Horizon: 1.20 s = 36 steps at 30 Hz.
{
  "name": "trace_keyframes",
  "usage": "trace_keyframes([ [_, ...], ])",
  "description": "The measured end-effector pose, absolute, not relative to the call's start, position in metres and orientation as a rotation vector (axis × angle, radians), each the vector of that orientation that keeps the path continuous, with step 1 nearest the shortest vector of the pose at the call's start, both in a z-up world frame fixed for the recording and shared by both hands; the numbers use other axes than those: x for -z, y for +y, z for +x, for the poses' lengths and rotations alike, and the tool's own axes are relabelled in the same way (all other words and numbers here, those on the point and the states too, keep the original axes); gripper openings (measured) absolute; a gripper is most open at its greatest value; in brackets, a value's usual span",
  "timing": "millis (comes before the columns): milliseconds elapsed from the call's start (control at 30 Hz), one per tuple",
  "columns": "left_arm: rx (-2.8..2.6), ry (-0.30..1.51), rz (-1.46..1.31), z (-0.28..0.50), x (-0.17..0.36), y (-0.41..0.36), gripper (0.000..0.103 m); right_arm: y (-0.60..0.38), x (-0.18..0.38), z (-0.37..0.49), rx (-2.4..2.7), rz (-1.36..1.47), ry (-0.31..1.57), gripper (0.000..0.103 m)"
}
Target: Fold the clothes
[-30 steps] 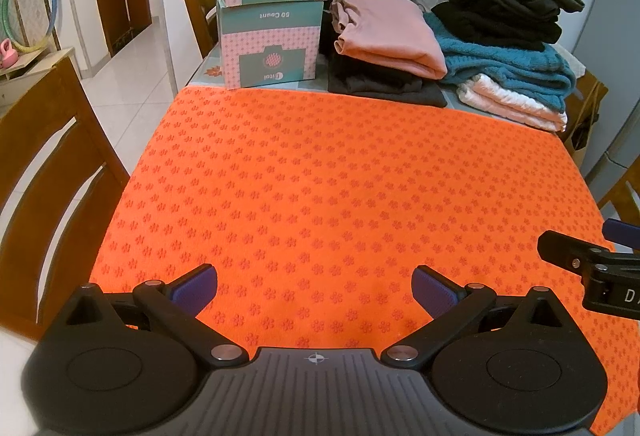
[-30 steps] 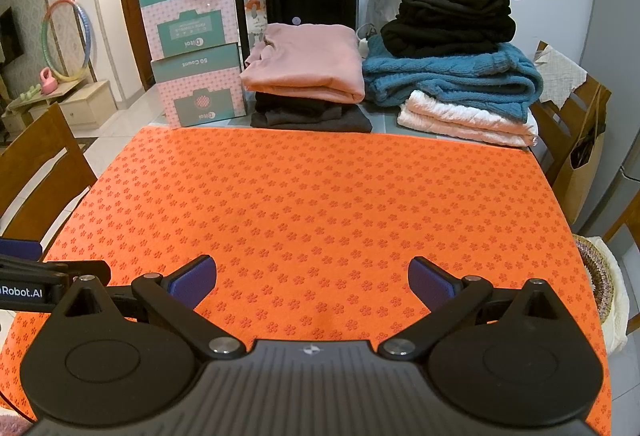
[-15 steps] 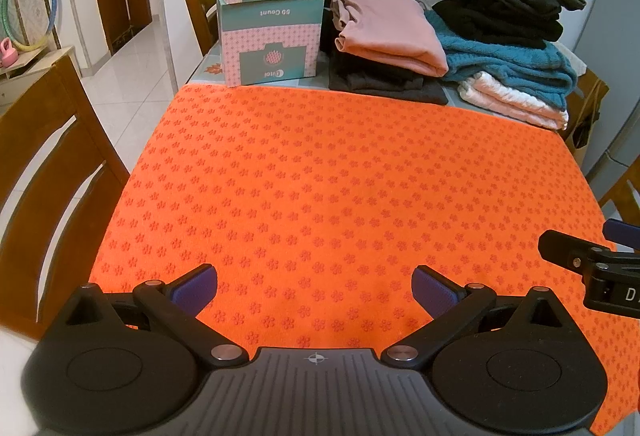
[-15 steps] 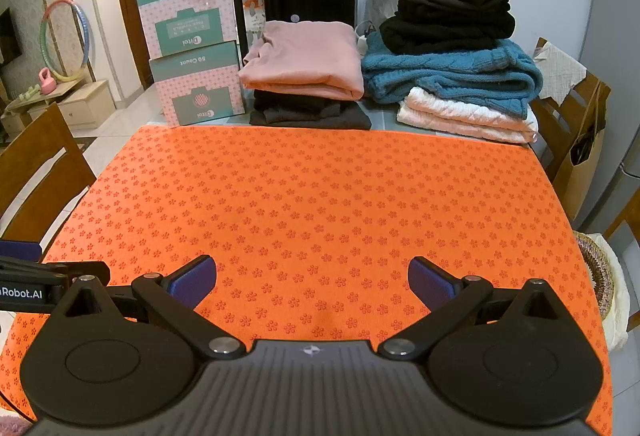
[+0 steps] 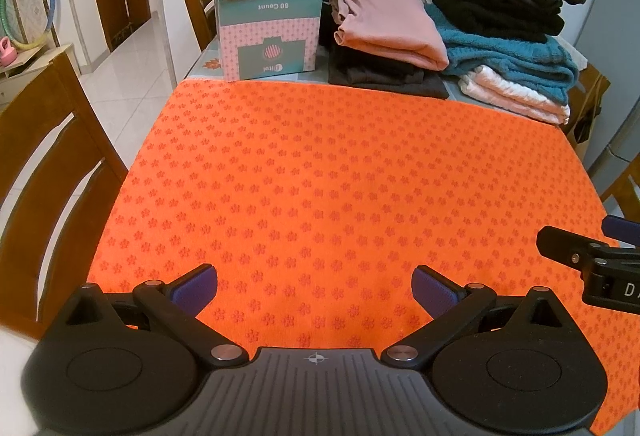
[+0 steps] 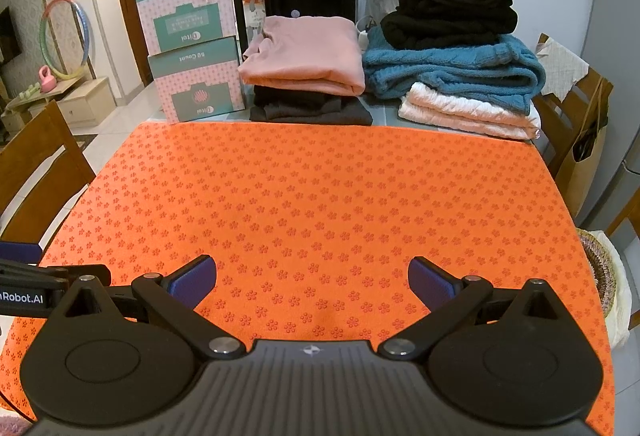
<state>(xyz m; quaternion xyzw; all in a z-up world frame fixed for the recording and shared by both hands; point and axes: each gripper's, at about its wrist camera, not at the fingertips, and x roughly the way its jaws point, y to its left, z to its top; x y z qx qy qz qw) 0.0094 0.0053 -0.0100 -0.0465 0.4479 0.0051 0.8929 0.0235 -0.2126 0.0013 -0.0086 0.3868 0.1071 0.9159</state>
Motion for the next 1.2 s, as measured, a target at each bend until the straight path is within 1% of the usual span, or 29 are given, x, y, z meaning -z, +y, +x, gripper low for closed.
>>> trace_keyframes([
  [333,-0.011,0.95,-0.091,0.021,0.016,0.005,0.103,-0.209,0.007,0.037,-0.23,-0.024,0.827,0.103],
  [600,-0.014,0.953,-0.086,0.051,0.018,0.002,0.103,-0.208,0.017,0.064,-0.221,-0.038,0.857,0.103],
  [867,-0.007,0.944,-0.072,0.1,0.018,0.0,0.103,-0.214,0.022,0.117,-0.192,-0.018,0.86,0.103],
  [1200,0.011,0.905,-0.071,0.182,0.017,0.005,0.103,-0.226,0.026,0.208,-0.164,0.014,0.827,0.103],
])
